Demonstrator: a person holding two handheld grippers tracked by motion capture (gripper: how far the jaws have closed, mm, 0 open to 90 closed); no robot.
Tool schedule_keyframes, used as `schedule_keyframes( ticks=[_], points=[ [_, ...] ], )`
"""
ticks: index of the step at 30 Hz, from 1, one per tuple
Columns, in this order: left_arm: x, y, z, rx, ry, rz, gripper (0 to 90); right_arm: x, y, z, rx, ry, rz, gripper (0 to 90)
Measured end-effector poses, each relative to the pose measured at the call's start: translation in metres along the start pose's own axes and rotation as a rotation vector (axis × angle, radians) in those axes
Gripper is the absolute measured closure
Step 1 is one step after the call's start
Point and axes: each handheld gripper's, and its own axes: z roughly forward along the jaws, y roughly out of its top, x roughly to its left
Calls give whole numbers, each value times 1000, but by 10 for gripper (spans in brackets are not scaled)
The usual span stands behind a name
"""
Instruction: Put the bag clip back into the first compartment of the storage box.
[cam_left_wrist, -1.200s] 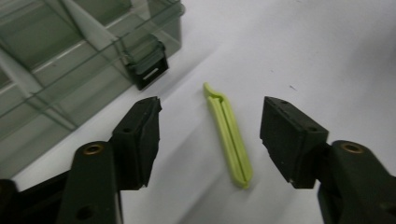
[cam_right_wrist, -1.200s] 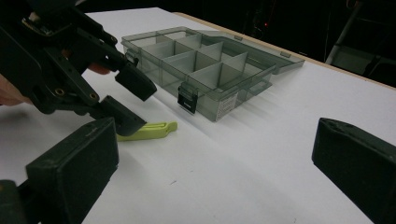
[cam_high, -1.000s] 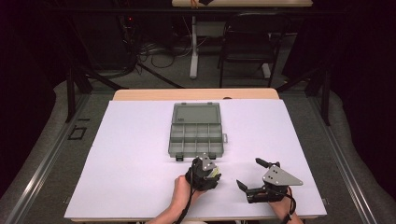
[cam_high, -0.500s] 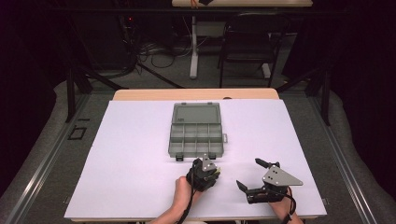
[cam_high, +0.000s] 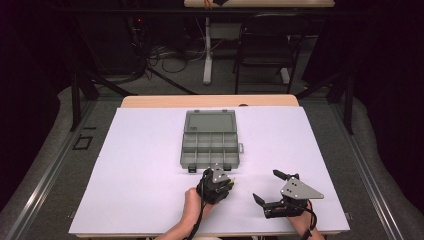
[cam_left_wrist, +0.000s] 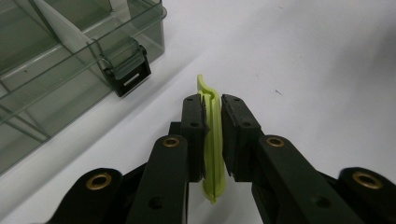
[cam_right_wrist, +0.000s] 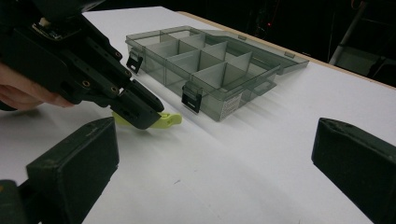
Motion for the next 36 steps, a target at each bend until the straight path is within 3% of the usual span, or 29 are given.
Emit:
schedule_keyframes(
  ticks=[36],
  points=[
    [28,-19,-32,-16,49,1,799,0,0,1,11,1,3,3]
  ],
)
